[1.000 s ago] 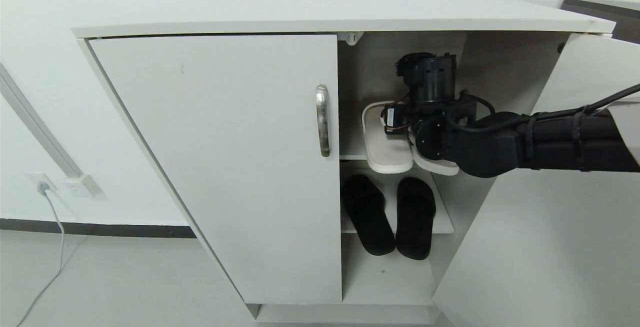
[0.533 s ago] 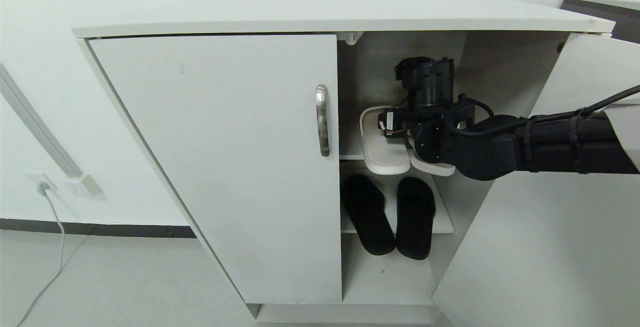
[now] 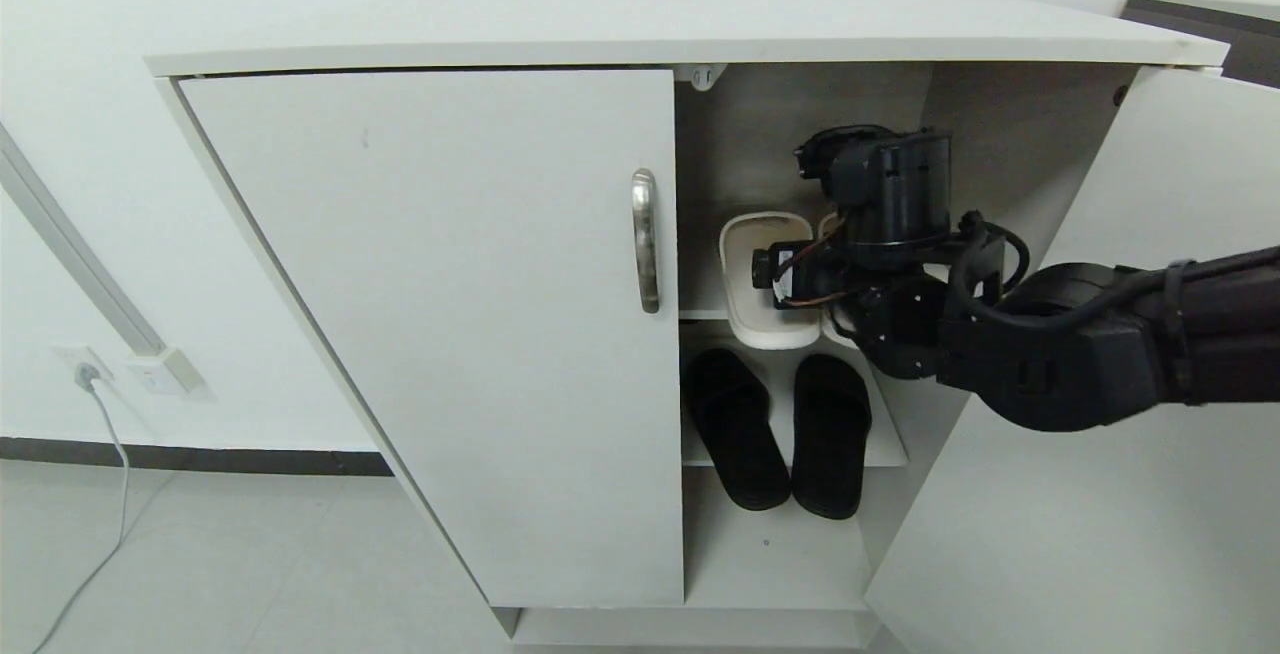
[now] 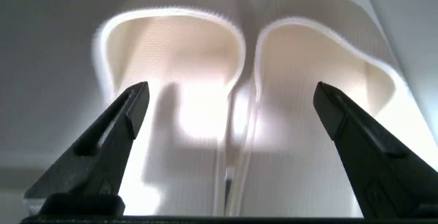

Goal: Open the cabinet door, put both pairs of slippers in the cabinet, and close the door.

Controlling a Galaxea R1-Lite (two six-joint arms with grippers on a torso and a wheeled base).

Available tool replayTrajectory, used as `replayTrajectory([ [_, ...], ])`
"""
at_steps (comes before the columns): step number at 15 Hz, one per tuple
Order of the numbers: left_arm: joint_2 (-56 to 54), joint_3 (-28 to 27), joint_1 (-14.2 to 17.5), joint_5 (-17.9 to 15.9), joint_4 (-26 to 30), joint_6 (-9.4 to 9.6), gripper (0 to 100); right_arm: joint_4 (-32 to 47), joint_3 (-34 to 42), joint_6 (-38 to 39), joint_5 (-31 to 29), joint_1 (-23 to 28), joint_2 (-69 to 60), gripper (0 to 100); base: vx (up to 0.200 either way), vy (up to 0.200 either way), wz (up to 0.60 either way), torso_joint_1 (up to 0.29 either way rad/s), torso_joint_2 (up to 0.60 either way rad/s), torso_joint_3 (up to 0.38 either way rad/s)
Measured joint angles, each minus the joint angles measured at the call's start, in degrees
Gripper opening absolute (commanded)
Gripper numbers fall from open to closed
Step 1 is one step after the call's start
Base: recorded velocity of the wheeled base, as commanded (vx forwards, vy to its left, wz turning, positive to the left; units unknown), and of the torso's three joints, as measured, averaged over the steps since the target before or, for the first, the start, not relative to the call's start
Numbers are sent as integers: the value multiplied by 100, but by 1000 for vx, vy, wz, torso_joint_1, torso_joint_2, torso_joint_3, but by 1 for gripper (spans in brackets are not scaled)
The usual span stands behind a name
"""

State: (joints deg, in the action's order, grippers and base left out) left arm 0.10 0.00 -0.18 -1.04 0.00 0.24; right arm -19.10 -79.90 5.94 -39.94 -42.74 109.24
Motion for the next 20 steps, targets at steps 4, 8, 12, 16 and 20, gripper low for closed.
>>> replayTrajectory([
  [4,0,0,2,-2,0,5,0,-649,1471,0,9,-489,-792,100,0,0,0,0,0,0],
  [8,0,0,0,0,0,2,0,-1122,2923,11,77,-1139,-1773,0,0,0,0,0,0,0],
  [12,0,0,0,-2,0,2,0,-1150,3398,112,551,-1276,-2209,0,0,0,0,0,0,0],
  [16,0,0,2,0,0,0,0,-1146,3530,117,663,-1280,-2272,0,0,0,0,0,0,0],
  [20,0,0,0,-2,0,0,0,-1146,3533,117,657,-1278,-2272,0,-50,0,0,1,1,1],
])
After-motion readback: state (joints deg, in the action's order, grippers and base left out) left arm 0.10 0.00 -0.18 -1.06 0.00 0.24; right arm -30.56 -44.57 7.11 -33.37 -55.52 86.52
